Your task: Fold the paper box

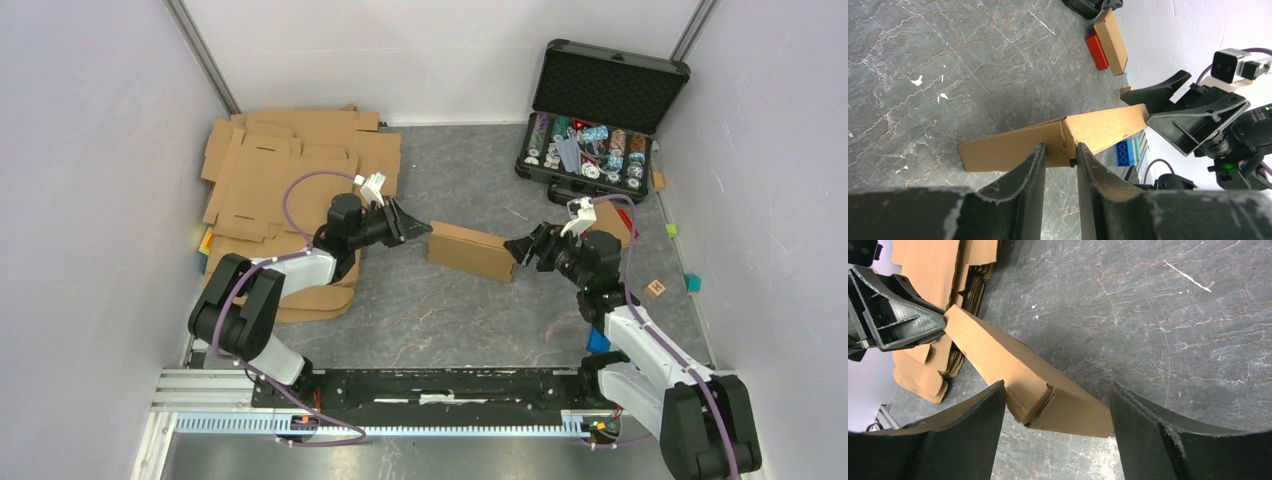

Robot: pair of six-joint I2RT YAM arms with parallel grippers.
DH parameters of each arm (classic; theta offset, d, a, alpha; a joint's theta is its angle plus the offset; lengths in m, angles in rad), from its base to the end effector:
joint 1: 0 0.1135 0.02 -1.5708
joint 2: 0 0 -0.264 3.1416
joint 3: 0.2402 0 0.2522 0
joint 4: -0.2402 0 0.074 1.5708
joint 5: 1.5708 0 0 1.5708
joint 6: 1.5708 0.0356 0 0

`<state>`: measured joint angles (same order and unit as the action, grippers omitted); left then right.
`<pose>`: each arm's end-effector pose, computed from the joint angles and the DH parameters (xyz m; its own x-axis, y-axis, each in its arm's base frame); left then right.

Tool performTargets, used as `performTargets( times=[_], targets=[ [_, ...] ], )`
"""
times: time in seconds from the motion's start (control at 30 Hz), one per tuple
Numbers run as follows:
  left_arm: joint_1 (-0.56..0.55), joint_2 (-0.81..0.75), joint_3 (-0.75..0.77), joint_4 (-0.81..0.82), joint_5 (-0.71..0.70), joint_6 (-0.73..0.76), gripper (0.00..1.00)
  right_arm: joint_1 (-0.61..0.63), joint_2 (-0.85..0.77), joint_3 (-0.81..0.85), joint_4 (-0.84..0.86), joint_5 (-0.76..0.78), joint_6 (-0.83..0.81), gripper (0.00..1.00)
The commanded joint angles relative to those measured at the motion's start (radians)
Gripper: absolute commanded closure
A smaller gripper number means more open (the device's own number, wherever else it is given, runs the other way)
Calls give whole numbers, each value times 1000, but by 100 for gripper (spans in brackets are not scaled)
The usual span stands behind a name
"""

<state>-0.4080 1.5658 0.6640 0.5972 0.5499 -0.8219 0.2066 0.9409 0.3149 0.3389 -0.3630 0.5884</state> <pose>0.2838 -0.1429 0.1913 -0.7704 -0.3473 -0.5347 0.3402 0.4853 -0.8054 0.1942 0.0536 0.2016 -0.5220 0.4207 -0.7420 -0.2829 0.7352 0.6160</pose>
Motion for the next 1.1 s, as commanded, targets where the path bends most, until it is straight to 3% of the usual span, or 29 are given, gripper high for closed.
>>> performTargets(
  times=[0.0, 0.3, 0.4, 0.6, 0.83, 1.07],
  targets=[
    [5, -3, -43, -159, -60, 88, 71, -10, 17, 97, -76, -23, -16, 19],
    [-7, -19, -43, -161, -66, 102, 73, -53, -21, 156, -128, -51, -17, 14],
    [-10, -21, -43, -160, -70, 102, 73, -56, -29, 144, -151, -53, -27, 18],
    [-35, -34, -34, -187, -100, 120, 73, -59, -31, -11, -99, -66, -27, 26],
    [-62, -52, -23, -227, -143, 147, 73, -67, 3, -158, 39, -110, -25, 28],
    [-83, -62, -14, -252, -167, 171, 73, -76, -57, -32, -27, -154, -99, 26]
  ],
)
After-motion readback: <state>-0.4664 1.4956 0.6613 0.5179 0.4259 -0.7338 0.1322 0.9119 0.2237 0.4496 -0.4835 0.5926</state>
